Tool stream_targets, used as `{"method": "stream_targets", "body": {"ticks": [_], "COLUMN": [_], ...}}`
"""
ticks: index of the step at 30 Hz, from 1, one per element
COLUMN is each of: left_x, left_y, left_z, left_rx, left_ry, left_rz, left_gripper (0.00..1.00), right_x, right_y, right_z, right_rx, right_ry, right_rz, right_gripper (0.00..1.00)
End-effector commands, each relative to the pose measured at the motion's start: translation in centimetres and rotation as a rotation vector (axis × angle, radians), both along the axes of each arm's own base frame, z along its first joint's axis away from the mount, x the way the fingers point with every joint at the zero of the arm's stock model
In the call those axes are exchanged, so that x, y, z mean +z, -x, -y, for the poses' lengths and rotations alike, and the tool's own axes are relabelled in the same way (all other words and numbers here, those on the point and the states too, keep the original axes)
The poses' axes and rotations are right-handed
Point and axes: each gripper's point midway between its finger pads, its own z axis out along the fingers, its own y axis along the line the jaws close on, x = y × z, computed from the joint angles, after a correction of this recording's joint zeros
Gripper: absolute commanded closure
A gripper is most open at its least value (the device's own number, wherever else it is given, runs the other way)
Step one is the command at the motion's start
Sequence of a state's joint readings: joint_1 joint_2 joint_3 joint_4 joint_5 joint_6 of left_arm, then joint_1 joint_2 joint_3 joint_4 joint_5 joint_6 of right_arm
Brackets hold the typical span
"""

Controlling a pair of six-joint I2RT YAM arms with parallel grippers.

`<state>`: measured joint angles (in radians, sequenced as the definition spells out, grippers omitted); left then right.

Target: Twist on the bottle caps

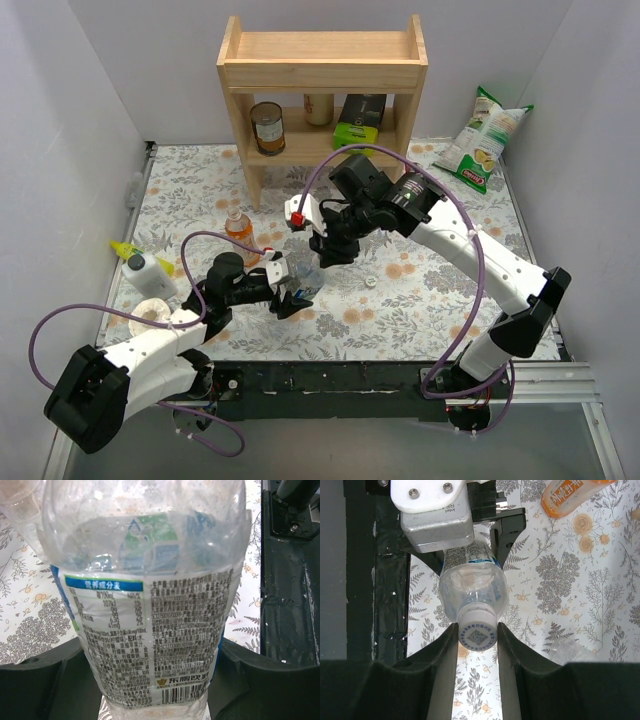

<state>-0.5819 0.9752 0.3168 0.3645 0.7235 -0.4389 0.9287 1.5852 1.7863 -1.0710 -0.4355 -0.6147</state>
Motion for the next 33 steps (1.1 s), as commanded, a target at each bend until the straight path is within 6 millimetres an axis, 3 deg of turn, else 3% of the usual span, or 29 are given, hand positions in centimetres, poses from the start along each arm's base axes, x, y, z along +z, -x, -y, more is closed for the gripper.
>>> {"method": "stream_targets", "body": {"ticks": [1,5,11,12,15,20,21,26,33], "left_x": [6.7,5.1,3.2,3.1,2.8,2.3,2.2,2.4,2.5], "left_y": [-2.4,-1.9,-1.1,-1.0,-0.8,-0.1,0.1,1.6,2.0], "left_z": [0.5,0.4,0.2,0.2,0.1,0.1,0.2,0.5,0.8], "left_rx": [0.063,0.046,0.033,0.032,0.031,0.003,-0.010,-0.083,-0.115], "left_ry": [0.150,0.118,0.085,0.085,0.082,0.064,0.062,0.074,0.082], "left_rz": [0.207,0.169,0.107,0.102,0.083,0.040,0.032,-0.012,-0.048], "left_gripper": [1.00,1.00,1.00,1.00,1.00,1.00,1.00,1.00,1.00], "right_x": [-2.8,-2.1,-0.5,-0.4,0.1,1.8,2.9,2.9,3.5], "right_y": [3.2,2.5,1.6,1.5,1.3,1.1,0.9,0.1,0.2], "right_z": [0.7,0.5,0.2,0.2,0.2,1.1,1.1,1.4,-0.2], "right_rx": [0.027,0.020,0.006,0.003,0.000,0.018,0.016,0.006,0.091], "right_ry": [0.125,0.119,0.098,0.098,0.093,0.060,0.014,-0.025,-0.091], "right_rz": [-0.183,-0.147,-0.092,-0.090,-0.073,0.005,0.057,0.146,0.168], "right_gripper": [0.60,0.56,0.37,0.24,0.08,0.07,0.07,0.07,0.06]}}
